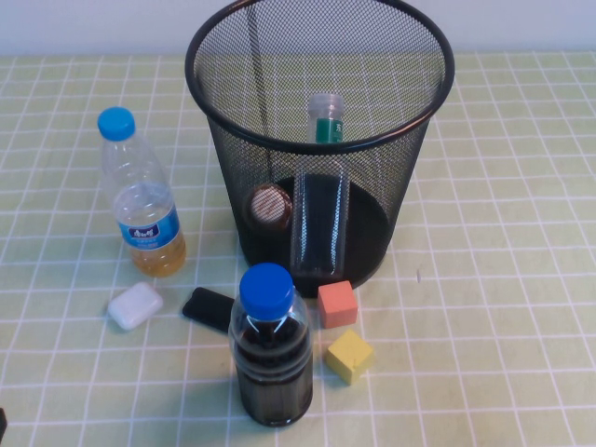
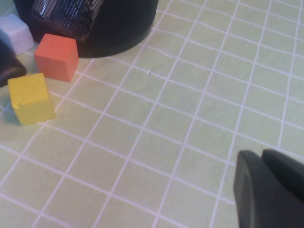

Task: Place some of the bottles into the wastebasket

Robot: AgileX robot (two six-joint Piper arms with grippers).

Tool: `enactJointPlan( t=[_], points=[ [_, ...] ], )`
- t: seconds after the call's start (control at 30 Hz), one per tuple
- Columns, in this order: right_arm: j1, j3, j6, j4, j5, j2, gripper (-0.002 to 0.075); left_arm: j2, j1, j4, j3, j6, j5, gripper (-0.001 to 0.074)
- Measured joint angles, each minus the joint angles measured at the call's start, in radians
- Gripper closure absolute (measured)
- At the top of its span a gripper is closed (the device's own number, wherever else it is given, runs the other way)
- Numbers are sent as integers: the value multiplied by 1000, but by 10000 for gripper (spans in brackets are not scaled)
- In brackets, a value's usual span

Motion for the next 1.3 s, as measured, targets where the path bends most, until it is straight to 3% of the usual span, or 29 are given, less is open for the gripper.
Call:
enactJointPlan(
  t=[0.17,0.27,0.43,0.77,0.9,1.0,1.3],
  points=[
    [-32,0,0,3,8,-45,733,0,2,0,0,0,0,739],
    [-103,0,-4,-65,28,-102,733,-1,2,0,0,0,0,739],
    [-268,40,20,-34,-41,-253,733,-1,2,0,0,0,0,739],
    [-486,309,60,-27,-218,-492,733,-1,2,0,0,0,0,739],
    [-522,382,112,-18,-234,-538,733,-1,2,0,0,0,0,739],
    [-567,389,125,9,-127,-575,733,-1,2,0,0,0,0,739],
    [-599,389,-134,107,8,-606,733,-1,2,0,0,0,0,739]
  ],
)
